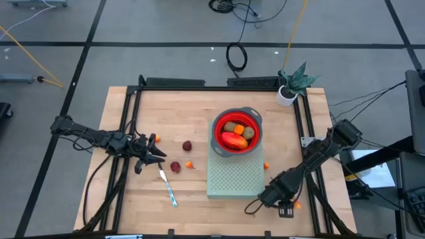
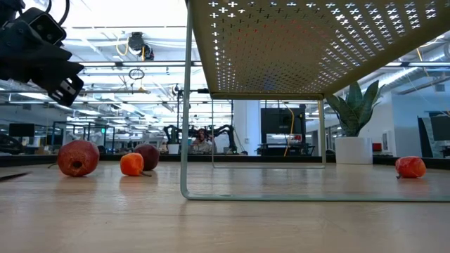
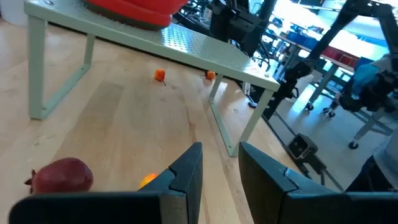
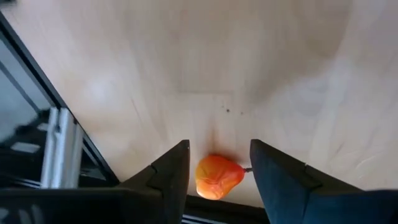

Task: Pick & Place Fruit
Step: Put the peach into the red strainer bowl on the shelf

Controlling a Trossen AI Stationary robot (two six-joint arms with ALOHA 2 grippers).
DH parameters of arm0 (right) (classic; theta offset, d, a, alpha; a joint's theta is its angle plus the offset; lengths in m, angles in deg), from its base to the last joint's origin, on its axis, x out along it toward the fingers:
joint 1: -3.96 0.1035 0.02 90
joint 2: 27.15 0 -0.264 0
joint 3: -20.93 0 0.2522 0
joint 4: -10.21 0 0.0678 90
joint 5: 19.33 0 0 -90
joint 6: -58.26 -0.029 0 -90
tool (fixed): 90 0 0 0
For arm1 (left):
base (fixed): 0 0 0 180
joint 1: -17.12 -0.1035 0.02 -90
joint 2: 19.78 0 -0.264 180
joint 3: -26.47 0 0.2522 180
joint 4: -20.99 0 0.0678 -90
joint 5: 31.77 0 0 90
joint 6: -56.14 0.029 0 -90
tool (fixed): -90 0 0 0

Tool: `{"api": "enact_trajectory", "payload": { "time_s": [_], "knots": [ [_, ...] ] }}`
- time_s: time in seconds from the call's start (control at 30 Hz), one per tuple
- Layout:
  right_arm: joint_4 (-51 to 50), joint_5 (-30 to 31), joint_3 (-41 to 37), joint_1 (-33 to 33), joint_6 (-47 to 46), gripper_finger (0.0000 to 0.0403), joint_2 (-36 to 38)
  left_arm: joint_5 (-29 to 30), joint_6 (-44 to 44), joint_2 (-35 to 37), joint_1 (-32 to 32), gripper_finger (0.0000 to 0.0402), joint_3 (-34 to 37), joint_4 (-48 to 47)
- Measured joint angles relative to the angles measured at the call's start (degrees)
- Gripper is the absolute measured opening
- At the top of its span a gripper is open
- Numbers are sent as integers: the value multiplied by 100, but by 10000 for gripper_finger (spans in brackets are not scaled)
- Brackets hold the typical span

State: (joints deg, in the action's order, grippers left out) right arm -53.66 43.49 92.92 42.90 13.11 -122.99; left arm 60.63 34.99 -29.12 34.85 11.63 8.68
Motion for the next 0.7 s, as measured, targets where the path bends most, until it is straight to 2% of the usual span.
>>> {"api": "enact_trajectory", "payload": {
  "time_s": [0.13,0.37,0.7],
  "knots": [
    [-194,5,0,-218,-371,160,252,-326,-24,-1,0,102,0,-12],
    [-399,335,0,-371,-1872,160,1063,-759,24,-2,0,102,0,-13],
    [-119,153,0,164,-3504,160,1369,-1034,177,-2,0,102,0,-6]
  ]
}}
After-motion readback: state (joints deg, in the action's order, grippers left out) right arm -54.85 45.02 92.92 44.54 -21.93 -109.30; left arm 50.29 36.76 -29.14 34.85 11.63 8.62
